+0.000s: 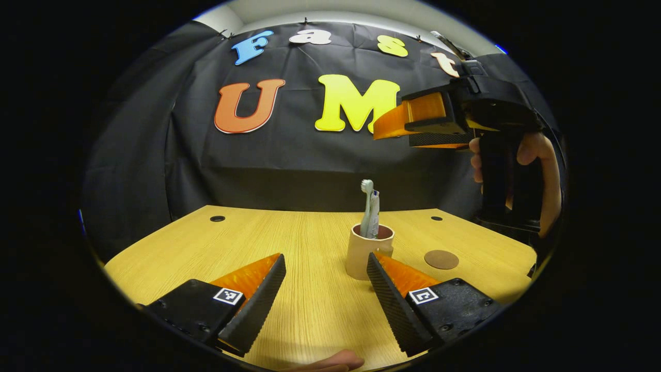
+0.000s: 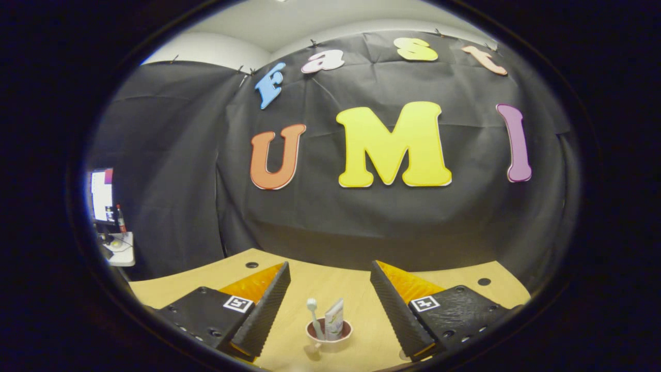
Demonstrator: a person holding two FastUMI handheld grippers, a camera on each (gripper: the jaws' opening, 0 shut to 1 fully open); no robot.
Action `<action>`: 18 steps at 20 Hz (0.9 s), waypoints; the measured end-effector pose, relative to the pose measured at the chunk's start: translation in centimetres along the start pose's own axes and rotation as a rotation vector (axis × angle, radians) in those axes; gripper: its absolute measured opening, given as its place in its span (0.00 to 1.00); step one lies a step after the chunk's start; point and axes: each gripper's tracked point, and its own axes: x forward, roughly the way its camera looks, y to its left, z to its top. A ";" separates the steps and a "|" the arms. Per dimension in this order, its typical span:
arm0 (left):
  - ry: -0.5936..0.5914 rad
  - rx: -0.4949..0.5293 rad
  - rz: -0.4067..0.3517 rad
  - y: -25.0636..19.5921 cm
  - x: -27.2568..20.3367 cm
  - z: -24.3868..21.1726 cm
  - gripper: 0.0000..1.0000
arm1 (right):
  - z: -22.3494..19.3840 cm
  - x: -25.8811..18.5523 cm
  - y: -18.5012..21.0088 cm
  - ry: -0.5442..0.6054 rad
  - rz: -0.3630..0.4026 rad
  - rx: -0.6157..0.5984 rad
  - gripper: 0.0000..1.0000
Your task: Put the toothbrush and toothpaste on the desktop into the cup, then pick up the cup and place it on the coaster on the desktop.
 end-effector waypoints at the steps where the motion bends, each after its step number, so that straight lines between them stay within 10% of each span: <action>1: -0.002 0.002 -0.004 -0.3 -0.1 0.1 1.00 | 0.1 -0.6 0.0 0.000 0.004 -0.002 0.95; 18: 0.120 -0.009 -0.033 -5.3 5.9 5.4 1.00 | -4.9 -14.8 -9.8 -0.014 -0.143 -0.023 0.95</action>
